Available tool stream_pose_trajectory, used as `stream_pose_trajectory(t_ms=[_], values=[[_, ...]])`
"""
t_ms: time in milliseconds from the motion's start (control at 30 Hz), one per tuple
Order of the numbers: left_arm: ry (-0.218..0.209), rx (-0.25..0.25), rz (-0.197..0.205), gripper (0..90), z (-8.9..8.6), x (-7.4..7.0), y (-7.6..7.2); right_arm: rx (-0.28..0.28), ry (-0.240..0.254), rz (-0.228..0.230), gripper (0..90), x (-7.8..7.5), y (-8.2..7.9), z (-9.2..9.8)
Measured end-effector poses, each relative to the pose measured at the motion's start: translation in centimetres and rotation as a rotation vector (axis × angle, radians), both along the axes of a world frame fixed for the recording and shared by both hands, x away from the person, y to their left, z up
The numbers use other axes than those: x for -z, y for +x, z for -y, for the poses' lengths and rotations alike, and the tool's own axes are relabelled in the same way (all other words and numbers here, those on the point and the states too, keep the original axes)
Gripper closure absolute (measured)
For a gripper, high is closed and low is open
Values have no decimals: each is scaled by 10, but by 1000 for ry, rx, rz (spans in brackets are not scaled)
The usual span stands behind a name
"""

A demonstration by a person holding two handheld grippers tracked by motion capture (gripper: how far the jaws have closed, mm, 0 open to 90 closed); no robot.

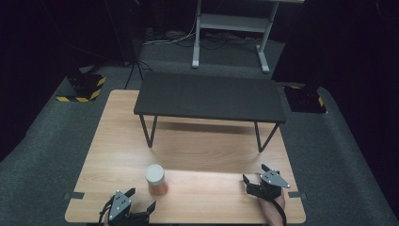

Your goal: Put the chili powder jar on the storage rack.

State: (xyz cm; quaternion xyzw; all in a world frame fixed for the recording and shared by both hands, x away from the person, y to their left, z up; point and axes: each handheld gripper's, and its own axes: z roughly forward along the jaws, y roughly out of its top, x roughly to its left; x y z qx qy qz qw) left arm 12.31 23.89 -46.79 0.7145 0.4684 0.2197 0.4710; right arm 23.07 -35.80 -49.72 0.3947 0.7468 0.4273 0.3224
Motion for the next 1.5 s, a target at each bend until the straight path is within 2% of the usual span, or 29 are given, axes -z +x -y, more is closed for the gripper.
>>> stream_pose_trajectory(t_ms=[100, 400, 467, 633, 867, 1233, 1400, 1500], values=[[-2, 10, 2, 81, 6, -2, 5, -1, 2, 2, 106, 0, 0, 1], [25, 29, 36, 96, 24, -12, 21, 0, 11, 6, 106, 1, -1, 2], [45, 18, 59, 96, 30, -15, 25, 0, 13, 7, 106, 1, -1, 2], [63, 16, 75, 97, 37, -18, 32, -1, 13, 10, 106, 1, -1, 2], [72, -1, 71, 138, 46, -18, 45, -2, 18, 14, 106, 2, -2, 3], [121, -28, 77, 231, 56, -11, 50, -1, 22, 17, 106, 3, -2, 4], [130, -34, 85, 307, 57, -9, 49, -1, 22, 17, 106, 3, -2, 4], [131, -36, 96, 313, 57, -7, 47, -1, 22, 17, 106, 3, -2, 4]])
